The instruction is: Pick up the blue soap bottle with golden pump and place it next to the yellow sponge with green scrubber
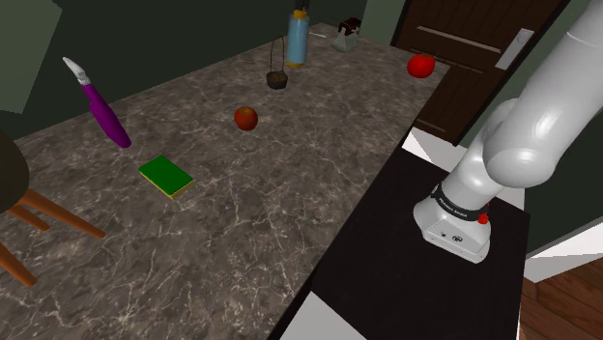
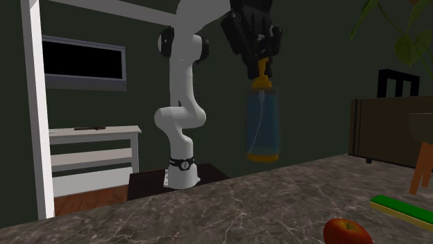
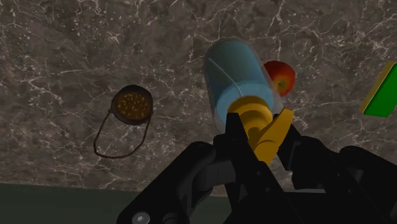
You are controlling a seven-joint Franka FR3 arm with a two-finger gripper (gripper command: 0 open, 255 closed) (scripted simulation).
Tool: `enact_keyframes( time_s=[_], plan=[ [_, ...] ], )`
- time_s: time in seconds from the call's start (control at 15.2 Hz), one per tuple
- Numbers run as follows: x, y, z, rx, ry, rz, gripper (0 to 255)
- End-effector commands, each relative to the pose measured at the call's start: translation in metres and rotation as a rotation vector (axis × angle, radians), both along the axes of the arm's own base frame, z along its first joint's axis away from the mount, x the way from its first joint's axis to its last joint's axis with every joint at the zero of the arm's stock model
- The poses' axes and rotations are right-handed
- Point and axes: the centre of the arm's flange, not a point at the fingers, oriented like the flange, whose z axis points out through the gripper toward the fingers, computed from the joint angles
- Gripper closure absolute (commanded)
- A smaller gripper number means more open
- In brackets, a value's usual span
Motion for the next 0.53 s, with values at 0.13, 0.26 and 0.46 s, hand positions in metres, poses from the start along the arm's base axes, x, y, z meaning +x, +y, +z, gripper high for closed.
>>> enact_keyframes(
  time_s=[0.13,0.26,0.46],
  plan=[
    [0.012,0.050,-0.017,0.000,-0.001,-0.001,255],
    [0.017,0.075,-0.024,0.000,-0.001,-0.001,255],
    [0.025,0.112,-0.035,0.000,-0.001,-0.001,255]
  ],
)
